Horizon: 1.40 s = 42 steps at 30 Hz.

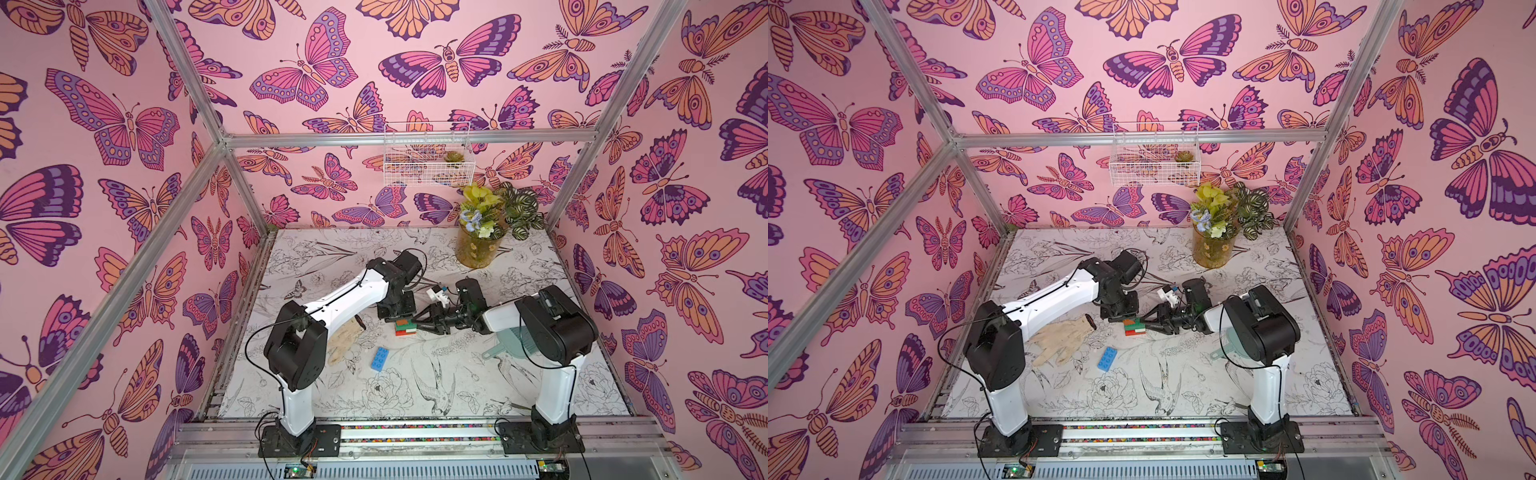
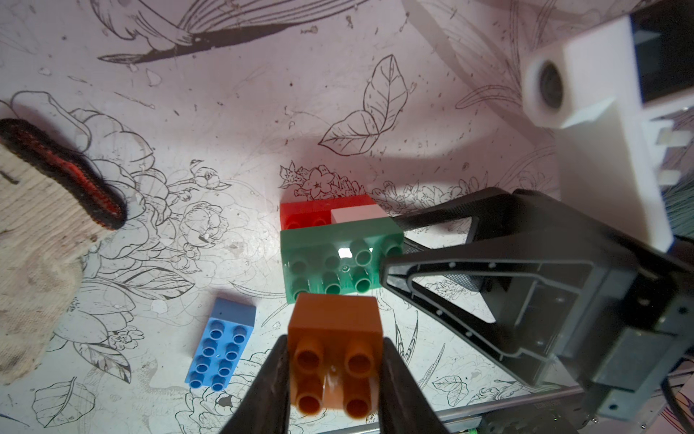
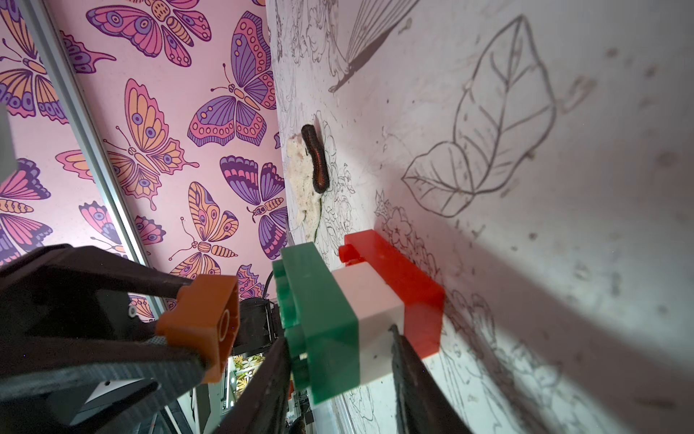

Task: Assemble the number 5 with lego
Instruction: Assemble the lego brick with the lego brick.

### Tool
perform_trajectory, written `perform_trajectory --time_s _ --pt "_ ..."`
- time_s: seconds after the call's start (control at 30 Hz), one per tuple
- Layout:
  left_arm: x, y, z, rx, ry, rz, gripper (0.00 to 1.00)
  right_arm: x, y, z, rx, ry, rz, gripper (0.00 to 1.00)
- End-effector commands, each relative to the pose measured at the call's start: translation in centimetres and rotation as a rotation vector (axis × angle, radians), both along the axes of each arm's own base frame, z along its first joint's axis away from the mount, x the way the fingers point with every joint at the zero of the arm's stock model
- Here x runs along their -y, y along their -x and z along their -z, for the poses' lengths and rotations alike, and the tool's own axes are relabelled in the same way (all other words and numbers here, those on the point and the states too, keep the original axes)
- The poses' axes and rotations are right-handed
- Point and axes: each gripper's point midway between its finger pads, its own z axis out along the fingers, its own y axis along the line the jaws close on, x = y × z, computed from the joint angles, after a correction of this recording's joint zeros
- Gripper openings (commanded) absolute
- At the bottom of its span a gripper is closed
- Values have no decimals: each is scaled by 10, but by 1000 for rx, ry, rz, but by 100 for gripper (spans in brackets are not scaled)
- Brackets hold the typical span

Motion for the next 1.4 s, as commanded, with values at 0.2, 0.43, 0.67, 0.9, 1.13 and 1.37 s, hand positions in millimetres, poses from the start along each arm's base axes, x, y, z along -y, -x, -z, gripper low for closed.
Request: perform_trajectory --time_s 0.2,0.43,0.67,0.9,1.13,1.37 --pt "-8 2 13 -29 -40 10 0 -2 10 21 -41 44 -19 43" --pt "-14 3 21 -44 -83 11 0 -2 12 23 -39 67 -25 43" --pt "-19 3 22 -46 -108 -1 0 -3 13 26 -48 76 -30 43" --pt "-21 4 26 -59 -128 -3 0 -6 14 27 -52 82 -34 43" --pt "-26 5 31 -68 -153 -15 0 -7 15 28 -57 86 -36 42" --pt "-26 4 35 -73 -164 -24 0 -7 17 29 -63 88 -35 42"
